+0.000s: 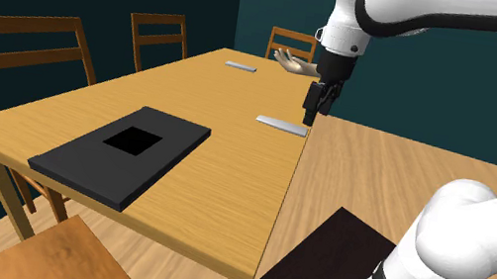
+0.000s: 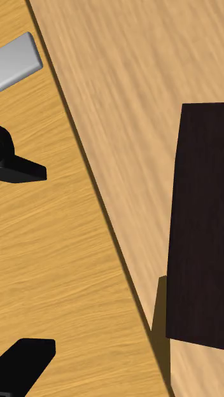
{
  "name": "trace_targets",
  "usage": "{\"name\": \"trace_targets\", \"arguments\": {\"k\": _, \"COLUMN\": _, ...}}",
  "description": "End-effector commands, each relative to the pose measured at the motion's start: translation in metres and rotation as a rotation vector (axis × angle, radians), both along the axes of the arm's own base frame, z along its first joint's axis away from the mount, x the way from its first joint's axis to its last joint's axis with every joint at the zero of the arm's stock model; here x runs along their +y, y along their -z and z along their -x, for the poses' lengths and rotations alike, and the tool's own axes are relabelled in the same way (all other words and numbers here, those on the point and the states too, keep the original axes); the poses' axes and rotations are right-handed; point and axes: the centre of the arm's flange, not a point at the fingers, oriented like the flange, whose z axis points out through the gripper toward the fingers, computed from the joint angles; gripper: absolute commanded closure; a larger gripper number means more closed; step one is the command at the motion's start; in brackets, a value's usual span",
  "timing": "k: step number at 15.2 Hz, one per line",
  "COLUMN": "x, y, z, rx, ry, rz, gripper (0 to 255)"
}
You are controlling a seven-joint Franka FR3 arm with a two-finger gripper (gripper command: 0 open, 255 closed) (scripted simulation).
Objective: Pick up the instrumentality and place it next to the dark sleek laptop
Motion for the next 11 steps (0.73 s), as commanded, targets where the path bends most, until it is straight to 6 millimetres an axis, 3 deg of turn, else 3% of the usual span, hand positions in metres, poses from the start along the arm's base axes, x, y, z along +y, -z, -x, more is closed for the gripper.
{"name": "trace_targets", "arguments": {"k": 1, "x": 0.0, "y": 0.0, "z": 0.0, "rx": 0.0, "ry": 0.0, "rz": 0.0, "gripper": 0}}
{"name": "trace_targets", "arguments": {"k": 11, "x": -0.089, "y": 0.055, "z": -0.082, "rx": 0.013, "ry": -0.103, "rz": 0.002, "gripper": 0}}
